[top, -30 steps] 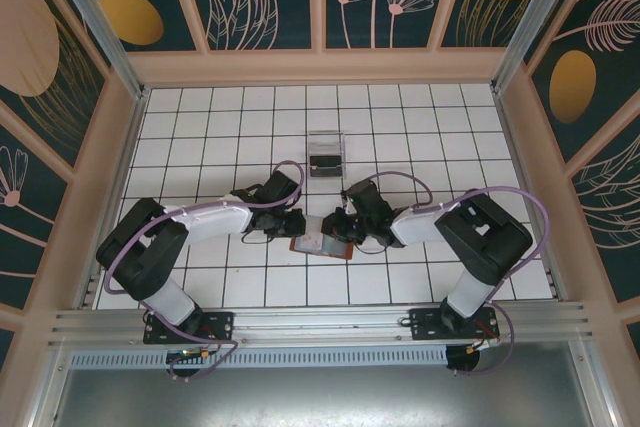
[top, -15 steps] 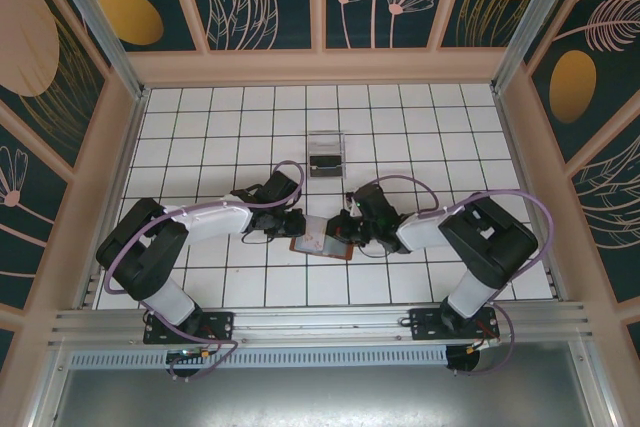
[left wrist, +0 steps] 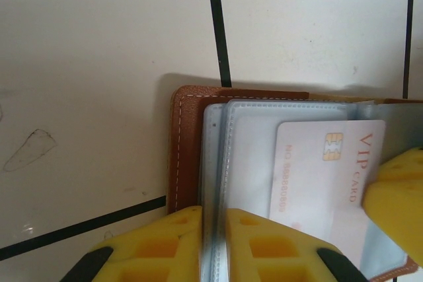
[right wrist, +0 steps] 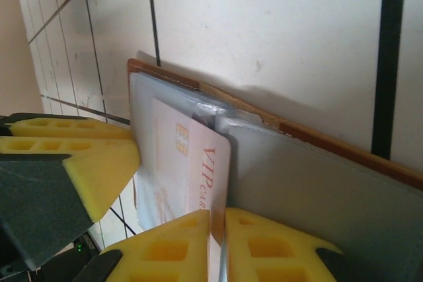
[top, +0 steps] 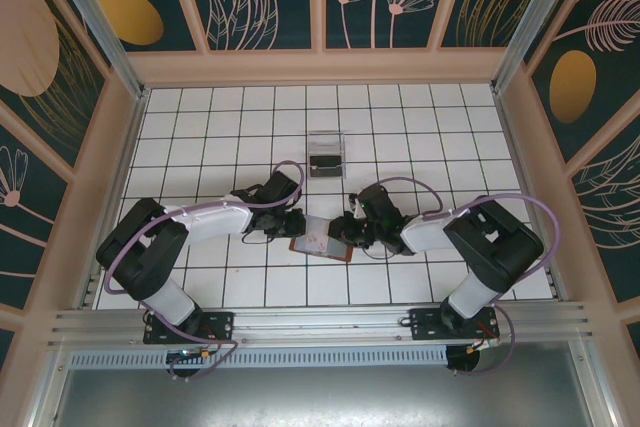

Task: Take the credit cards out of the card holder

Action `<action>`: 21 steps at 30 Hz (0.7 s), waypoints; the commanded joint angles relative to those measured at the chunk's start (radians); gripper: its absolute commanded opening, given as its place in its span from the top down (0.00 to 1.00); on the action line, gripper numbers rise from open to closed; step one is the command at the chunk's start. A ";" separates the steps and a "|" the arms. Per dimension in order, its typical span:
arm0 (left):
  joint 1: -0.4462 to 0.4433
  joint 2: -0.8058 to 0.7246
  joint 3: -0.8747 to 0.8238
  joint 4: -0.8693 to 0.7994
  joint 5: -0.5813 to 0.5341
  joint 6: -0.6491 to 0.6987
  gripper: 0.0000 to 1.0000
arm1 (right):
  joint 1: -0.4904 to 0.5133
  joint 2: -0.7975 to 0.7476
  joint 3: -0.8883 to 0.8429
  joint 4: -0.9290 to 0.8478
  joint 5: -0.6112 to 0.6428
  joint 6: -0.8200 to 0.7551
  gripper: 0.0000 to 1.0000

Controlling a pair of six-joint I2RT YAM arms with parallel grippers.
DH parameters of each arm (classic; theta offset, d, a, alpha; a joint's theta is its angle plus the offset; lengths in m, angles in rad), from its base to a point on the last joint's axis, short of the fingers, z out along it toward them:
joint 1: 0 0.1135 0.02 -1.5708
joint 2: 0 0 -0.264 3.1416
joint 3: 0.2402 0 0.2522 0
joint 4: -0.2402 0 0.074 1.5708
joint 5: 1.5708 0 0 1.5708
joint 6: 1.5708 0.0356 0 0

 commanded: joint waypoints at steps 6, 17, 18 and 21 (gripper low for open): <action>-0.013 0.044 -0.035 -0.104 -0.042 -0.015 0.82 | -0.007 0.103 0.000 0.081 -0.048 0.015 0.85; -0.012 0.038 -0.043 -0.098 -0.044 -0.017 0.82 | -0.024 -0.037 -0.040 -0.011 0.038 0.007 0.98; -0.012 0.038 -0.043 -0.097 -0.043 -0.017 0.82 | -0.026 -0.061 -0.039 -0.039 0.048 -0.001 0.99; -0.013 0.037 -0.046 -0.084 -0.033 -0.021 0.82 | -0.033 -0.132 -0.036 -0.120 0.081 -0.022 1.00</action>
